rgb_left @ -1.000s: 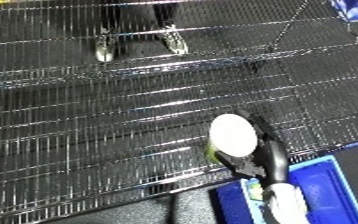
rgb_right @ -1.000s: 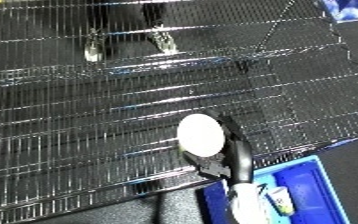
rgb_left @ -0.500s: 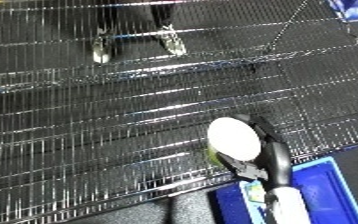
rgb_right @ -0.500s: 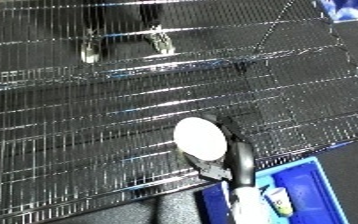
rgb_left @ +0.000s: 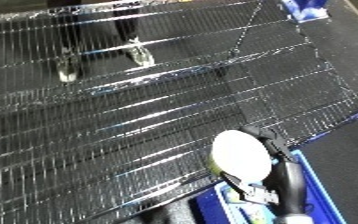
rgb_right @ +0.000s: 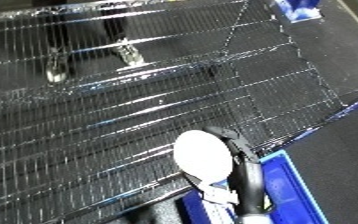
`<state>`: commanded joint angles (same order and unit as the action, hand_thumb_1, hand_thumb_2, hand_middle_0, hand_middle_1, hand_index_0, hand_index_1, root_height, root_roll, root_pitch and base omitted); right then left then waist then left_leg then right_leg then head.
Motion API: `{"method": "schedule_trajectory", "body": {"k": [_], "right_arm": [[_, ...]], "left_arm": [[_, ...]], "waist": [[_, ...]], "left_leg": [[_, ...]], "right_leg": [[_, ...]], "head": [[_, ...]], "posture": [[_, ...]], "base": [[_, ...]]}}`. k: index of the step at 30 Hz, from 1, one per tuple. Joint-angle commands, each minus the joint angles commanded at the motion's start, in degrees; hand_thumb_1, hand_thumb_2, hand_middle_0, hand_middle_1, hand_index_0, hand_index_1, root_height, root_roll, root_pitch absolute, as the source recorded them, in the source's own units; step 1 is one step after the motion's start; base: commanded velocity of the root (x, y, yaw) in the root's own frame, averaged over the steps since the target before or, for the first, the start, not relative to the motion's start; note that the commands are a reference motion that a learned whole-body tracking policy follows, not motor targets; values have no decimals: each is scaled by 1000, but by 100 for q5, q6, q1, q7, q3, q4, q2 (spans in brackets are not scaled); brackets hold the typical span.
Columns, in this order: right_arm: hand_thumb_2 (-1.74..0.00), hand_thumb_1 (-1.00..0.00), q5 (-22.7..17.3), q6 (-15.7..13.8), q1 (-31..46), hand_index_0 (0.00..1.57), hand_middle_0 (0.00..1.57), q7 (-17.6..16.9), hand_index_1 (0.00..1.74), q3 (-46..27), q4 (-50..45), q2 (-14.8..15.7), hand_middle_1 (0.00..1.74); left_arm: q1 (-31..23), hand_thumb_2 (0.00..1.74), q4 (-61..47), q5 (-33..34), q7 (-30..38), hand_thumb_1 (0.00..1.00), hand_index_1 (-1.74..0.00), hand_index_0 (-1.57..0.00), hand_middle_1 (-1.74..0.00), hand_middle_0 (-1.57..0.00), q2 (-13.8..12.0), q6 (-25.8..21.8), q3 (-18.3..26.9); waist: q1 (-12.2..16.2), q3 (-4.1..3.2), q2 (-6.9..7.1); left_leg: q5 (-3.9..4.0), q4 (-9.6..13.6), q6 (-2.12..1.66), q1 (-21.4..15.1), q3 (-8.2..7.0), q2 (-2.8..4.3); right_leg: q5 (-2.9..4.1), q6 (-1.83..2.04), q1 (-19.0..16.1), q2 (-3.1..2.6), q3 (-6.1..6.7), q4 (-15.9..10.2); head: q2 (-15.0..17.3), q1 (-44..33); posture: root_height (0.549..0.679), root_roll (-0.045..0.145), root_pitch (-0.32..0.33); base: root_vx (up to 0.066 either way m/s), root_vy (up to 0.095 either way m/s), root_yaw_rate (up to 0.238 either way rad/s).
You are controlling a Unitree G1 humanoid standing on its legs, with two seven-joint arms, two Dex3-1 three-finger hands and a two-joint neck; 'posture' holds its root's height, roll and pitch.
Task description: Pick up the object and place it into the box
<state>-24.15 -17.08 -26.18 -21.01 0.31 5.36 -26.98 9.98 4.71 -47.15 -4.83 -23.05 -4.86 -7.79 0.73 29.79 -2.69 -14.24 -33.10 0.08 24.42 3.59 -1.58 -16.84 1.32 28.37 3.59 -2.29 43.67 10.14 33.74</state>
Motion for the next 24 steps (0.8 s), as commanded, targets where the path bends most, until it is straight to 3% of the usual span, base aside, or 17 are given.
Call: {"method": "schedule_trajectory", "body": {"k": [6,12,18,24], "right_arm": [[-1218,-700,-28,-137,455,1099,1099,-81,1218,-349,-300,10,1218],[-1218,-700,-205,-184,860,1099,1099,-138,1218,-622,-469,-21,1218],[-1218,-700,-468,-273,1311,1099,1099,-34,1218,-851,-338,-43,1218],[-1218,-700,-641,-308,1655,1099,1099,-64,1218,-1061,-104,-123,1218]], "left_arm": [[-71,1740,24,33,-77,1000,-1740,-1570,-1740,-1570,75,-63,63],[-83,1740,71,-31,-121,1000,-1740,-1570,-1740,-1570,196,-209,28],[-59,1740,236,-69,-171,1000,-1740,-1570,-1740,-1570,361,-381,-36],[-54,1740,350,-127,-177,1000,-1740,-1570,-1740,-1570,484,-551,-125]], "waist": [[225,0,-39],[501,0,-165],[797,-24,-309],[1029,-62,-433]], "left_leg": [[6,145,-49,-277,-135,46],[68,391,-100,-578,-280,91],[135,640,-151,-873,-424,129],[107,719,-184,-1041,-561,125]], "right_leg": [[54,20,-213,21,85,-228],[86,35,-383,39,197,-435],[85,54,-539,39,308,-574],[115,68,-615,74,373,-702]], "head": [[-147,232],[-193,603],[-86,958],[190,1237]], "posture": [[648,60,84],[653,69,78],[655,75,69],[658,83,67]], "base": [[-49,50,-174],[-44,96,-206],[-12,107,-191],[-8,95,-145]]}}
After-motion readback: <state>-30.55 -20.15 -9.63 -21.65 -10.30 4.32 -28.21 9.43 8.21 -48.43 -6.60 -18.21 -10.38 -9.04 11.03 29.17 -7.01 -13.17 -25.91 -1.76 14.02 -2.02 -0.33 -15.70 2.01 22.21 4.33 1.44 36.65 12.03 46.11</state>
